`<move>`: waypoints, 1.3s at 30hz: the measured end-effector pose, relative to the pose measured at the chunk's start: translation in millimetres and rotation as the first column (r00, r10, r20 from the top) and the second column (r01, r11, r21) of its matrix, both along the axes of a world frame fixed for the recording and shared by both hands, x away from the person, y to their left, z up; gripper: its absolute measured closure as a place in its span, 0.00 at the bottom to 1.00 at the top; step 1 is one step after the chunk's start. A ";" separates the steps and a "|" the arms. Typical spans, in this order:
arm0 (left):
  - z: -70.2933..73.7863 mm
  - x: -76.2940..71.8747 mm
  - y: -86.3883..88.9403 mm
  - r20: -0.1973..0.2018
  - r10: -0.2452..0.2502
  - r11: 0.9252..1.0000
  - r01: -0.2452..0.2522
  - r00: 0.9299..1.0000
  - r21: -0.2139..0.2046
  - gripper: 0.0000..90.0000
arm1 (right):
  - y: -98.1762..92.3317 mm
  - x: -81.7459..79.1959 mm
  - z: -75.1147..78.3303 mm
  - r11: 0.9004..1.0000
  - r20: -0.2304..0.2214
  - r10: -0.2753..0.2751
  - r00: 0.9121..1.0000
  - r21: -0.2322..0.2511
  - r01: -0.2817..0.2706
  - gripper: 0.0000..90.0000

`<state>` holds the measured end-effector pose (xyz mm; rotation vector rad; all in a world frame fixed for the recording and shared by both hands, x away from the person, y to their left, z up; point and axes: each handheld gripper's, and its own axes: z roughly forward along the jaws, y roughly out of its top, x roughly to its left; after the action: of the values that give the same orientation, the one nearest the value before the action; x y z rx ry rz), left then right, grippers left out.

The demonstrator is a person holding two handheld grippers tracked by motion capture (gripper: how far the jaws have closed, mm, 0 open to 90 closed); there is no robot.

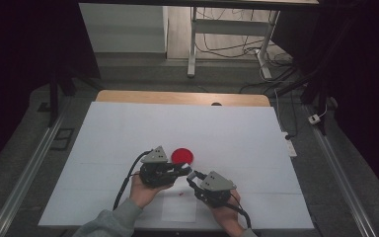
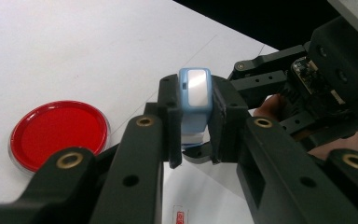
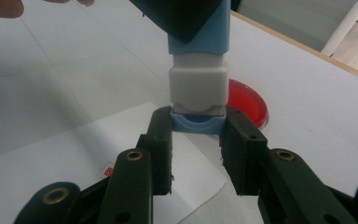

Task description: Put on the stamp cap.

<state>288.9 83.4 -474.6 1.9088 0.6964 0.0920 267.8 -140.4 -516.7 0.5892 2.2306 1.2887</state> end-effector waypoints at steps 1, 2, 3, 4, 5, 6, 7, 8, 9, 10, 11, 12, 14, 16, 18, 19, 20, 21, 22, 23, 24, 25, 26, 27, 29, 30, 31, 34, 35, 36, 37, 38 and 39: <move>-0.1 0.0 0.0 0.000 0.000 1.000 0.000 1.000 0.000 0.85 | 0.0 0.0 0.0 1.000 0.000 -0.001 1.000 0.000 0.001 0.72; -0.2 0.0 -0.1 0.000 0.000 1.000 0.000 1.000 0.000 0.85 | -0.1 0.0 0.0 1.000 0.000 -0.001 1.000 0.000 0.001 0.72; -0.2 0.0 0.0 -0.001 0.001 1.000 -0.001 1.000 0.000 0.85 | -0.1 0.0 -0.1 1.000 0.000 -0.002 1.000 0.000 0.002 0.72; -0.4 0.0 0.1 0.000 0.002 1.000 -0.002 1.000 0.001 0.84 | -0.1 -0.1 0.0 1.000 0.001 -0.002 1.000 0.001 0.002 0.72; -0.5 -0.1 0.1 -0.001 0.003 1.000 -0.003 1.000 -0.001 0.85 | -0.2 -0.2 0.1 1.000 0.003 -0.003 1.000 0.002 0.003 0.72; -0.6 -0.1 0.1 -0.001 0.003 1.000 -0.003 1.000 -0.002 0.84 | -0.2 -0.2 0.3 1.000 0.004 -0.003 1.000 0.003 0.003 0.72; -0.6 -0.2 0.0 0.000 0.004 1.000 -0.004 1.000 -0.003 0.85 | -0.4 -0.2 0.3 1.000 0.005 -0.004 1.000 0.004 0.004 0.72; -0.6 -0.2 -0.1 0.001 0.004 1.000 -0.004 1.000 -0.003 0.85 | -0.4 -0.2 0.3 1.000 0.005 -0.004 1.000 0.005 0.004 0.72; -0.6 -0.2 -0.2 0.001 0.005 1.000 -0.005 1.000 -0.004 0.84 | -0.5 -0.3 0.4 1.000 0.006 -0.006 1.000 0.004 0.006 0.72; -0.6 -0.2 0.0 0.000 0.005 1.000 -0.005 1.000 -0.006 0.85 | -0.5 -0.4 0.4 1.000 0.007 -0.007 1.000 0.004 0.007 0.72; -0.6 -0.1 0.3 -0.003 0.005 1.000 -0.005 1.000 -0.010 0.84 | -0.6 -0.4 0.5 1.000 0.008 -0.007 1.000 0.004 0.007 0.72; -0.8 0.3 0.7 -0.006 0.004 1.000 -0.004 1.000 -0.015 0.84 | -0.5 -0.5 0.5 1.000 0.011 -0.008 1.000 0.007 0.008 0.72; -1.2 1.0 1.6 -0.016 0.004 1.000 -0.004 1.000 -0.025 0.85 | -0.8 -0.6 0.9 1.000 0.012 -0.006 1.000 0.007 0.006 0.72; -1.3 1.2 2.1 -0.019 0.003 0.999 -0.003 1.000 -0.035 0.85 | -0.9 -1.1 1.0 1.000 0.017 -0.009 1.000 0.010 0.009 0.72; -1.0 1.2 2.4 -0.019 0.003 0.999 -0.004 1.000 -0.036 0.85 | -1.1 -1.7 1.4 1.000 0.021 -0.010 1.000 0.011 0.010 0.72; -1.0 1.1 2.4 -0.019 0.003 0.999 -0.004 1.000 -0.038 0.85 | -1.2 -1.9 1.6 1.000 0.025 -0.011 1.000 0.011 0.010 0.72; -1.0 1.2 2.5 -0.020 0.003 0.999 -0.004 1.000 -0.040 0.85 | -1.2 -2.1 1.6 1.000 0.028 -0.011 1.000 0.012 0.011 0.72; -1.1 1.2 2.5 -0.020 0.003 0.999 -0.004 1.000 -0.041 0.85 | -1.2 -2.3 1.8 1.000 0.030 -0.014 0.999 0.011 0.013 0.72; -1.1 1.2 2.5 -0.021 0.003 0.999 -0.004 1.000 -0.041 0.84 | -1.2 -2.4 1.8 1.000 0.034 -0.015 0.999 0.009 0.014 0.72; -1.1 1.2 2.5 -0.022 0.003 0.999 -0.004 1.000 -0.041 0.85 | -1.2 -2.4 1.9 1.000 0.035 -0.015 0.999 0.008 0.015 0.72; -1.2 1.2 2.4 -0.023 0.004 0.999 -0.005 1.000 -0.042 0.85 | -1.1 -2.6 1.8 1.000 0.034 -0.016 0.999 0.007 0.016 0.72; -1.3 1.2 2.4 -0.024 0.004 0.999 -0.005 1.000 -0.042 0.85 | -1.0 -2.5 1.7 1.000 0.038 -0.017 0.999 0.007 0.017 0.72; -1.3 1.3 2.3 -0.026 0.004 0.999 -0.005 1.000 -0.042 0.85 | -0.9 -2.4 1.6 1.000 0.038 -0.017 0.999 0.007 0.016 0.72; -1.4 1.3 2.3 -0.028 0.005 0.999 -0.006 1.000 -0.043 0.85 | -1.0 -2.3 1.5 1.000 0.038 -0.016 0.999 0.006 0.016 0.73; -1.4 1.2 2.1 -0.028 0.006 0.999 -0.007 1.000 -0.042 0.85 | -1.1 -2.1 1.3 1.000 0.039 -0.016 0.999 0.005 0.015 0.72; -1.4 1.1 2.0 -0.028 0.007 0.999 -0.008 1.000 -0.041 0.85 | -1.2 -2.0 1.2 1.000 0.039 -0.015 0.999 0.005 0.015 0.72; -1.4 1.0 1.9 -0.028 0.007 0.999 -0.008 1.000 -0.042 0.85 | -1.2 -2.0 1.1 1.000 0.039 -0.015 0.999 0.004 0.014 0.72; -1.1 0.8 1.9 -0.027 0.010 0.999 -0.011 1.000 -0.043 0.85 | -1.3 -2.0 1.1 1.000 0.041 -0.013 0.999 0.002 0.013 0.72; -1.2 0.9 1.9 -0.028 0.010 0.999 -0.011 1.000 -0.044 0.85 | -1.1 -2.1 1.0 1.000 0.043 -0.014 0.999 0.003 0.014 0.72; -1.2 0.9 2.0 -0.029 0.009 0.999 -0.011 1.000 -0.044 0.85 | -1.1 -2.2 1.1 1.000 0.043 -0.014 0.999 0.001 0.014 0.72; -1.3 0.9 1.8 -0.030 0.010 0.999 -0.012 0.999 -0.044 0.85 | -1.2 -2.0 1.0 1.000 0.044 -0.013 0.999 -0.002 0.013 0.72; -1.5 0.9 1.8 -0.031 0.010 0.999 -0.011 0.999 -0.048 0.85 | -1.1 -1.9 0.7 1.000 0.044 -0.013 0.999 -0.001 0.013 0.72; -1.7 1.1 1.8 -0.038 0.007 0.998 -0.009 0.999 -0.055 0.85 | -1.0 -1.9 0.7 1.000 0.043 -0.016 0.999 -0.004 0.016 0.72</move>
<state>290.0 85.2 -476.3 1.8587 0.7248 0.0413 265.8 -141.4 -516.0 0.5709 2.1894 1.2760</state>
